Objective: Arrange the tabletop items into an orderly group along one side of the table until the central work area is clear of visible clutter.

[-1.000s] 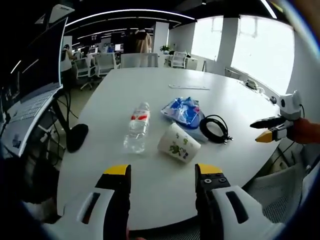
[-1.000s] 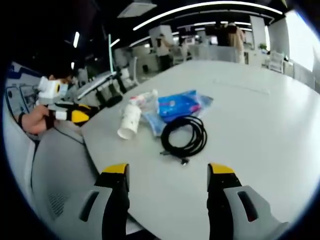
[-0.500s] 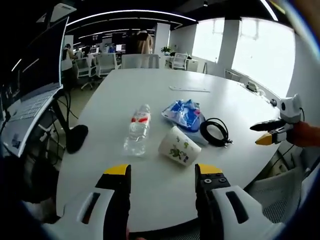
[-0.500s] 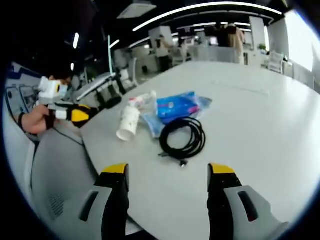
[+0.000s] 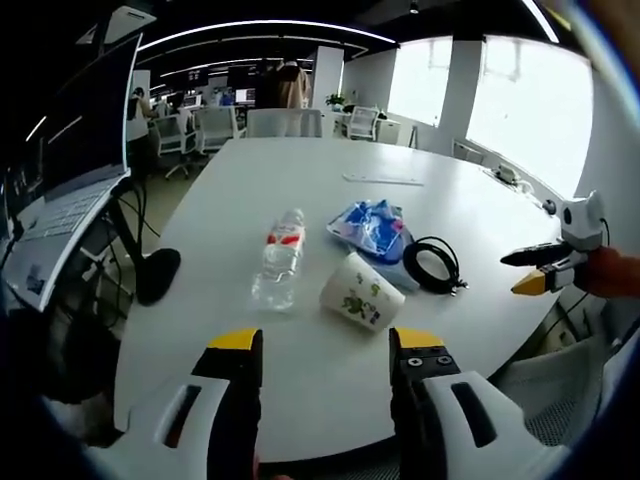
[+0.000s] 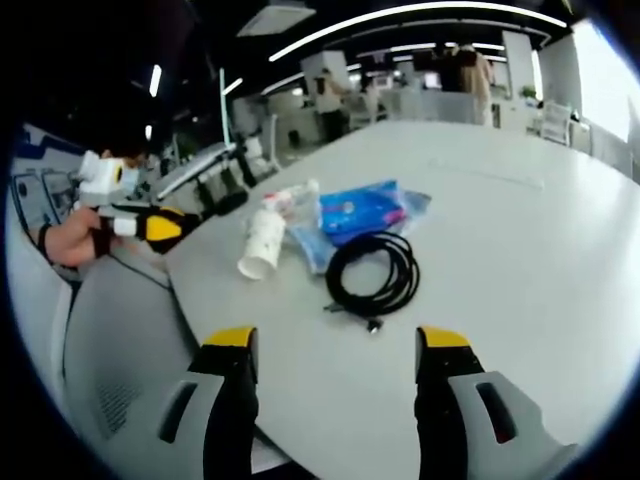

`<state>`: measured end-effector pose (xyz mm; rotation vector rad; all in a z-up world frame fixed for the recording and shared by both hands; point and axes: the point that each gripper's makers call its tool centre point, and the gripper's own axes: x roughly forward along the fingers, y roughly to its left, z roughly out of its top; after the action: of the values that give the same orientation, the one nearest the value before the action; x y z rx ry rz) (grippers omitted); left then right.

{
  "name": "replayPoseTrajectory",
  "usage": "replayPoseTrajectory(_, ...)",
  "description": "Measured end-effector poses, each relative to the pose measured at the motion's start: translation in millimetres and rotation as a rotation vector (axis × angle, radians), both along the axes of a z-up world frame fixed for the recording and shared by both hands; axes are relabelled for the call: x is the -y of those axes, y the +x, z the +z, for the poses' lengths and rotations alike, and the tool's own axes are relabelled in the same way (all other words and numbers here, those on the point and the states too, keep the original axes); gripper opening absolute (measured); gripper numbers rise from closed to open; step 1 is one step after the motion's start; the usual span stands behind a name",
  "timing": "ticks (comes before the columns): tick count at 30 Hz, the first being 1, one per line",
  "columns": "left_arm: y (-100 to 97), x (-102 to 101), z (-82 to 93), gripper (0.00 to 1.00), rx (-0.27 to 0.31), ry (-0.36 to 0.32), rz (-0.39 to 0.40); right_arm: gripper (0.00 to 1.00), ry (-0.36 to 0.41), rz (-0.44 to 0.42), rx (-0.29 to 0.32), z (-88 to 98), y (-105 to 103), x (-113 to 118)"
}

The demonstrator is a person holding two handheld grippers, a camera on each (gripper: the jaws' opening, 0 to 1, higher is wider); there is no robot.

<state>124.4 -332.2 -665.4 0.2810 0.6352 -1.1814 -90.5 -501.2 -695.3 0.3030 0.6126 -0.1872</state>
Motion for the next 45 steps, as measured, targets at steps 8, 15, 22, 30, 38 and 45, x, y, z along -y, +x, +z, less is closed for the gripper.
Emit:
replayPoseTrajectory(8,-0.4,1,-0.7,0.50,-0.004,0.000,-0.001,0.61,0.002,-0.016,0.007,0.5,-2,2)
replayPoseTrajectory(15,-1.1,2,-0.8,0.50,-0.003,0.001,-0.012,0.61,0.007,-0.020,0.003,-0.9,-5,-1)
replayPoseTrajectory(22,0.1,0,-2.3,0.49,-0.015,-0.003,-0.001,0.61,0.006,-0.015,0.002,-0.2,-4,-5)
replayPoseTrajectory(30,9.0,8,-3.7,0.47,-0.056,-0.019,0.032,0.61,0.012,-0.014,0.002,-0.8,-5,-6)
replayPoseTrajectory(38,18.6,22,-10.0,0.46,-0.077,-0.008,0.035,0.61,0.021,-0.006,-0.008,-5.4,-5,-9)
replayPoseTrajectory(45,35.1,39,-9.9,0.46,-0.084,0.004,0.037,0.60,0.025,0.002,-0.009,-5.4,-3,-14)
